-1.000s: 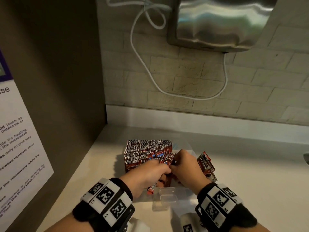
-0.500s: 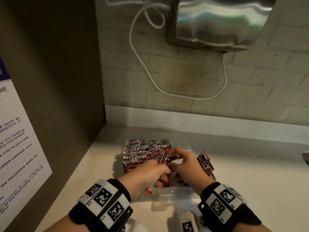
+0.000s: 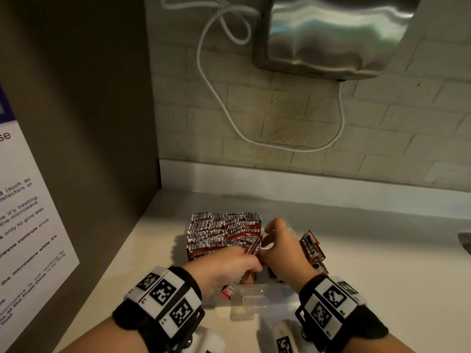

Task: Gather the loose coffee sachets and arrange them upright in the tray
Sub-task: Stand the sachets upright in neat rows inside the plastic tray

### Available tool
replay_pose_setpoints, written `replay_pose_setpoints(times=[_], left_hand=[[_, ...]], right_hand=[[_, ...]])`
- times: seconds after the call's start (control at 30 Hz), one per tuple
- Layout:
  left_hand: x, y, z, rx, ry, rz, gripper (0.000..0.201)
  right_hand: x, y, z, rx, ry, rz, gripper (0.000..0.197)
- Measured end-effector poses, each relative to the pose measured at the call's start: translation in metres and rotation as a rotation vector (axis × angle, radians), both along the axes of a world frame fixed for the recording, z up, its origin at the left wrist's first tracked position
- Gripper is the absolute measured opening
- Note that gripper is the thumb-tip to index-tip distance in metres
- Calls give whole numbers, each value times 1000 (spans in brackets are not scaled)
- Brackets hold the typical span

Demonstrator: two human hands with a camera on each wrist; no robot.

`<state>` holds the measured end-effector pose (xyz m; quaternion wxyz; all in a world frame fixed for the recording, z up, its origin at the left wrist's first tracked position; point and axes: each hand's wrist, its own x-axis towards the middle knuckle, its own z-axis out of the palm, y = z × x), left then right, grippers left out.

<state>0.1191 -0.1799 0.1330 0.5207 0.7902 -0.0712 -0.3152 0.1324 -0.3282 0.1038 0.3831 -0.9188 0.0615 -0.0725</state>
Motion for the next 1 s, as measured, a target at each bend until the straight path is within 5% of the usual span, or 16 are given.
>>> replay_pose_setpoints(times=[0.13,0.27,0.43,0.6,1.0], left_hand=[[4,0,1,35,31,-10,17],[6,1,1,8,41,12,16],[8,0,-1,-23,55,31,12],[12,-2,-6,-41,26,92,20],[10,4,-5,-107,111,83,12]], right_hand=[[6,2,1,-163,23,11,17],[5,3,-4,-30,105,62,5],[5,1,-4,-140,82,154,28],[7,6,-1,-263,-35,162,12],[3,6,3,-247,57,170,12]])
